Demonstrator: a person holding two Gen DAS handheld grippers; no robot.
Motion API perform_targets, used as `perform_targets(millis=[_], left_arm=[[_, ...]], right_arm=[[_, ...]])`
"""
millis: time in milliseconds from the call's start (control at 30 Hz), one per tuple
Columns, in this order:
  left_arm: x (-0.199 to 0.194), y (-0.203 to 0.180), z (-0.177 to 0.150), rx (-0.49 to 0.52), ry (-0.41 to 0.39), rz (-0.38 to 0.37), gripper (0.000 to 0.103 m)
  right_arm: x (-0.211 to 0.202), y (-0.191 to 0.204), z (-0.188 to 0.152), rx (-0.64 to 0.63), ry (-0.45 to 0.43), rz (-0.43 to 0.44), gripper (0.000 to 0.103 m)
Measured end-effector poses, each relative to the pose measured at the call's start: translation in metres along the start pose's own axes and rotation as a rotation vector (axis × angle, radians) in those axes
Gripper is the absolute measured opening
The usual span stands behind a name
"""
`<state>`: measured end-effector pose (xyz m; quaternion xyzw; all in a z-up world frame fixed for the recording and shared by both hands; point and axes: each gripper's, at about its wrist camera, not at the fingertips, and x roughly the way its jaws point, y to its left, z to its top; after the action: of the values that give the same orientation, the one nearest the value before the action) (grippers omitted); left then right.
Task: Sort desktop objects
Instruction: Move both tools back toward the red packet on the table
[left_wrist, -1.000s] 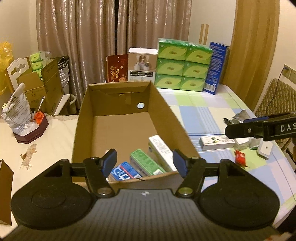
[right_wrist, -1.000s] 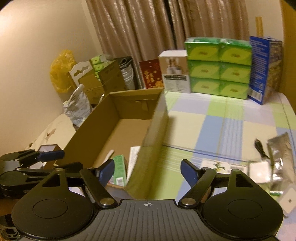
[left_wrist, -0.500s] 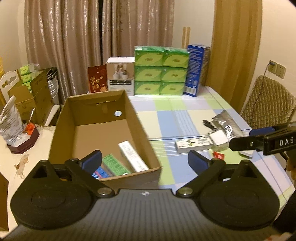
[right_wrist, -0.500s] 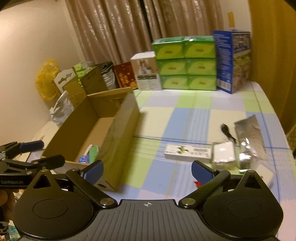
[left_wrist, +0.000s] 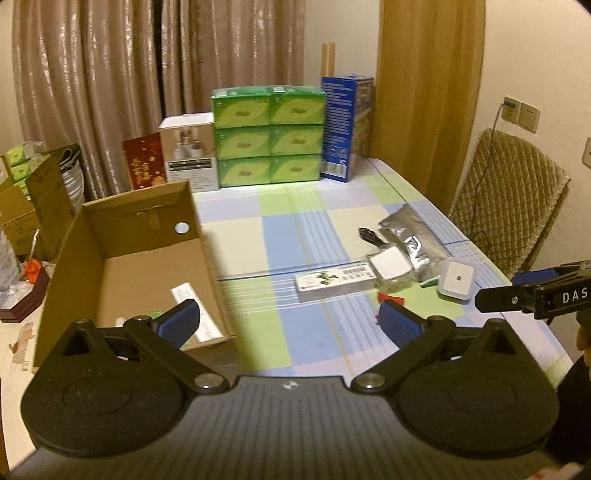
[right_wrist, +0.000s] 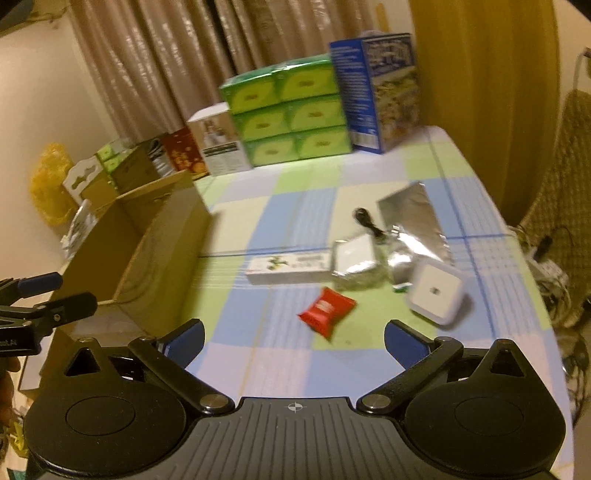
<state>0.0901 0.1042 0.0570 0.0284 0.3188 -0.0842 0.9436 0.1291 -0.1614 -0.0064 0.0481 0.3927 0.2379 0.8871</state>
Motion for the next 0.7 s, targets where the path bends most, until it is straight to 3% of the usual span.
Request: perform_targets(millis=[700], left_arm=[[0.041, -0.054, -0.008, 0.037, 0.064, -0.096, 0.101]], right_arm=[[-0.022, -0.067, -0.031, 0.023, -0.034, -0.155, 0.101]])
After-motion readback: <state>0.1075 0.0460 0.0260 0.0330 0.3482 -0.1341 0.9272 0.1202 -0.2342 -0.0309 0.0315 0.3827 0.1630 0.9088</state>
